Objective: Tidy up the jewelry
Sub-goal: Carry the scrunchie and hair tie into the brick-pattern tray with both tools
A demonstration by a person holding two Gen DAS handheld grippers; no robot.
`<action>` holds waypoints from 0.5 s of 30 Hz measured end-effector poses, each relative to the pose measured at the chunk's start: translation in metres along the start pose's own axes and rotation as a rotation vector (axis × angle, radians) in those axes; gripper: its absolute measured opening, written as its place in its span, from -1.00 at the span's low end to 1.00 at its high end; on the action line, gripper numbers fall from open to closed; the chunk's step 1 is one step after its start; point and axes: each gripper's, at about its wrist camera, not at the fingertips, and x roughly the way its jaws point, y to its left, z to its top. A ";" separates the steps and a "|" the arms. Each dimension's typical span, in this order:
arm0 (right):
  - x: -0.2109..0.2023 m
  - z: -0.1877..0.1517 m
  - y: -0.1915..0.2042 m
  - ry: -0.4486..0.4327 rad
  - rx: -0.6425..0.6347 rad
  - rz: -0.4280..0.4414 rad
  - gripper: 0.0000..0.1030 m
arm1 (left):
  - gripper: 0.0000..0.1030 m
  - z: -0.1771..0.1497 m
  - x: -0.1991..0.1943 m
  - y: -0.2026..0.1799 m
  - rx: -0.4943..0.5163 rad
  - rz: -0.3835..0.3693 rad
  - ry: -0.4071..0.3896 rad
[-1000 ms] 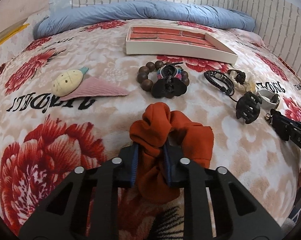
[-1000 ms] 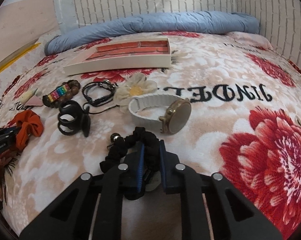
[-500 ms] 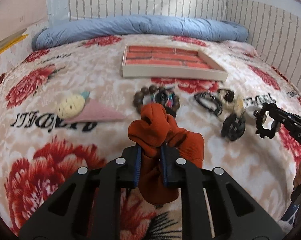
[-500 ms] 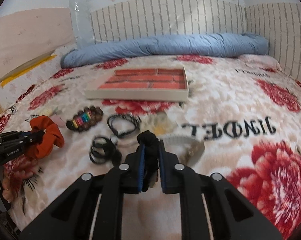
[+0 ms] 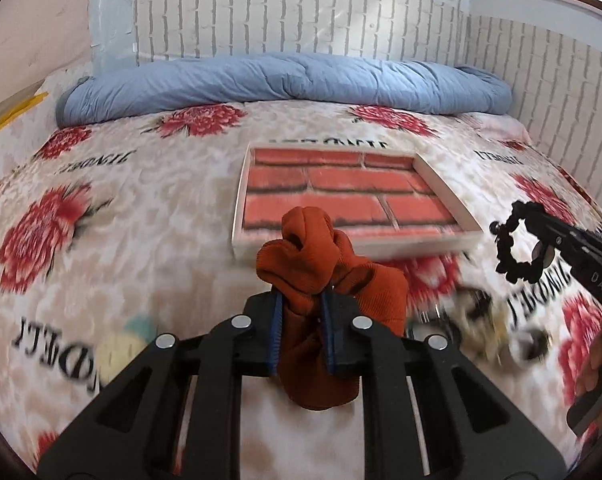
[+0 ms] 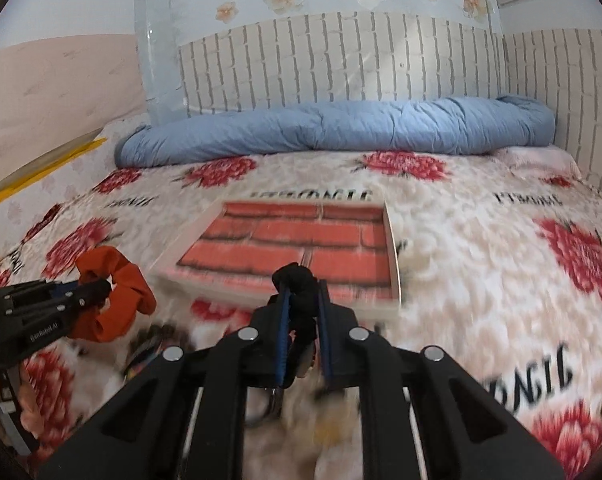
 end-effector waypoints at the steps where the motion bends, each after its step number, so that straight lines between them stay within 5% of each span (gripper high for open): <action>1: 0.009 0.007 0.000 -0.001 -0.001 -0.006 -0.74 | -0.72 0.010 0.009 -0.001 0.004 0.017 0.000; 8: 0.091 0.058 -0.009 0.007 0.005 -0.053 -0.74 | -0.72 0.076 0.089 0.002 0.007 0.086 0.039; 15: 0.172 0.082 -0.022 0.084 0.003 -0.096 -0.74 | -0.72 0.108 0.166 0.003 0.020 0.124 0.120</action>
